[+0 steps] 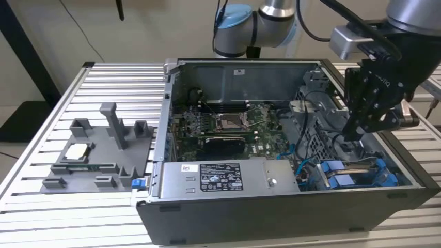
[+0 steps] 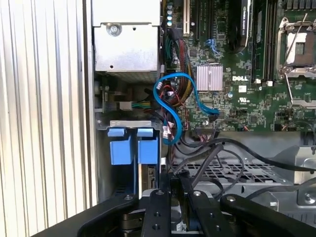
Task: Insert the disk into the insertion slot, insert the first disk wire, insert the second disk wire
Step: 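Insert the first disk wire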
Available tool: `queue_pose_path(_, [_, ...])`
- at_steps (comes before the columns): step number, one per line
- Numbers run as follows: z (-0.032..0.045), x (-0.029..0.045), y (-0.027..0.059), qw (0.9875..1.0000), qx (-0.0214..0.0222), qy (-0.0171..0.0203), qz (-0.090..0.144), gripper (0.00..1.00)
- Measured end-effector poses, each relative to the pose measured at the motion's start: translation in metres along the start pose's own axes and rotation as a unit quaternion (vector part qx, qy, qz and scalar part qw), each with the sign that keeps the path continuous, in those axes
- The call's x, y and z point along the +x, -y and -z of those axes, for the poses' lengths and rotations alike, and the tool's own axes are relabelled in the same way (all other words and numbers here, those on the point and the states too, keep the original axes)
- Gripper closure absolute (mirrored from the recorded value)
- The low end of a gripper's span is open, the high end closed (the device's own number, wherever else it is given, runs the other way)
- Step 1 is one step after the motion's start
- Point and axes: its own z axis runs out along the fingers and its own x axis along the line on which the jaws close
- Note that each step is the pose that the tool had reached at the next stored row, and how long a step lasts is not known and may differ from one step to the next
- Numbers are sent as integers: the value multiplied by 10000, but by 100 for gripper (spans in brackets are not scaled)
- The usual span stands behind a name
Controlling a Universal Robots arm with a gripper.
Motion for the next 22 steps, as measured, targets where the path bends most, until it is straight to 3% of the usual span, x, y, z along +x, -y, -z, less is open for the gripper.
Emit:
queue_pose_path(5, [-6,-1,2,9997,-21,-231,6,81])
queue_pose_path(11, [-14,-1,7,9991,-43,-430,12,81])
queue_pose_path(15, [-20,-1,13,9986,-61,-528,15,81])
queue_pose_path(22, [-36,-2,28,9979,-76,-635,19,81])
